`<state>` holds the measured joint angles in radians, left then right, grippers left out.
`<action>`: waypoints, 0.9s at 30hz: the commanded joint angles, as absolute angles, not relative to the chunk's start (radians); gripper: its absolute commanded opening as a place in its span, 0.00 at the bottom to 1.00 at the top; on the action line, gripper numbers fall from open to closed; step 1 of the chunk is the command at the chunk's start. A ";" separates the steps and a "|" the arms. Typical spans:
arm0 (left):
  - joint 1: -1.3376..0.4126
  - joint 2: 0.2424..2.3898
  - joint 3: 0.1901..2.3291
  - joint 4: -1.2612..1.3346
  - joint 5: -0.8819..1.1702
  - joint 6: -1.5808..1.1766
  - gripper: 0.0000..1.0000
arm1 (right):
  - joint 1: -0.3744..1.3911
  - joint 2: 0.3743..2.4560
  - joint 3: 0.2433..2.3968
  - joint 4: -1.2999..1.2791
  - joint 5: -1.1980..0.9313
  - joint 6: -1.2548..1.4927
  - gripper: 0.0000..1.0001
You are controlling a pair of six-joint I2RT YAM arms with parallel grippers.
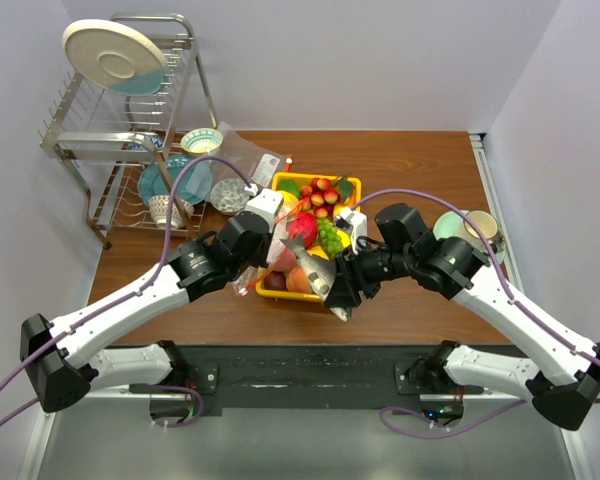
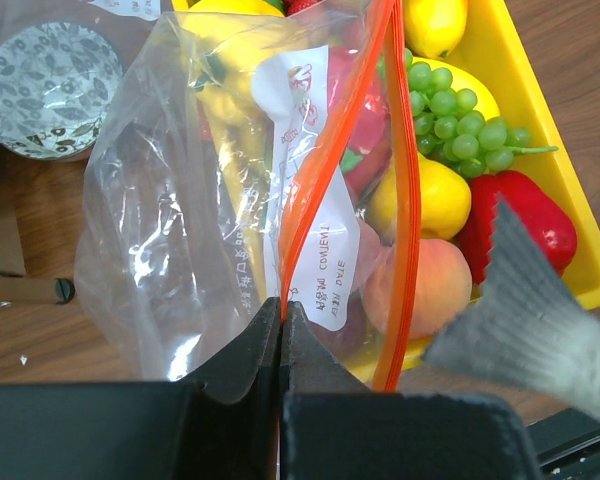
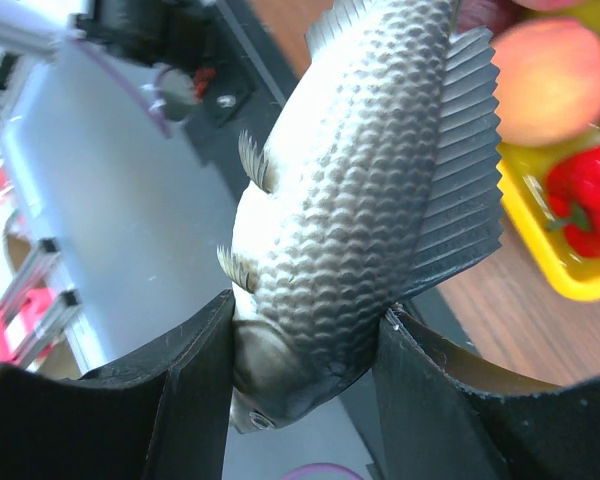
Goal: Place the food in the zip-top bag and seal the zipper
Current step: Pick up the fake fish from the bin, then place the fake fish in the zipper food storage bag.
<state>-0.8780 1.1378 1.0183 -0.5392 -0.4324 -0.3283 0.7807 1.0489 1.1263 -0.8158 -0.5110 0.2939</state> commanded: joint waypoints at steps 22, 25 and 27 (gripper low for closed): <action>-0.876 1.083 1.028 -0.520 -0.370 -0.288 0.00 | 0.796 1.338 1.249 -0.822 -0.393 0.215 0.33; -0.874 1.081 1.000 -0.474 -0.289 -0.281 0.00 | 0.796 1.356 1.279 -0.807 -0.432 0.218 0.33; -0.874 1.084 0.980 -0.437 -0.243 -0.288 0.00 | 0.798 1.376 1.313 -0.798 -0.458 0.219 0.33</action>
<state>-0.8780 1.0939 1.0096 -0.5240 -0.3389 -0.3088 0.7921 1.3510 1.2419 -0.8433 -0.4129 0.2169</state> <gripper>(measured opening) 0.020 0.525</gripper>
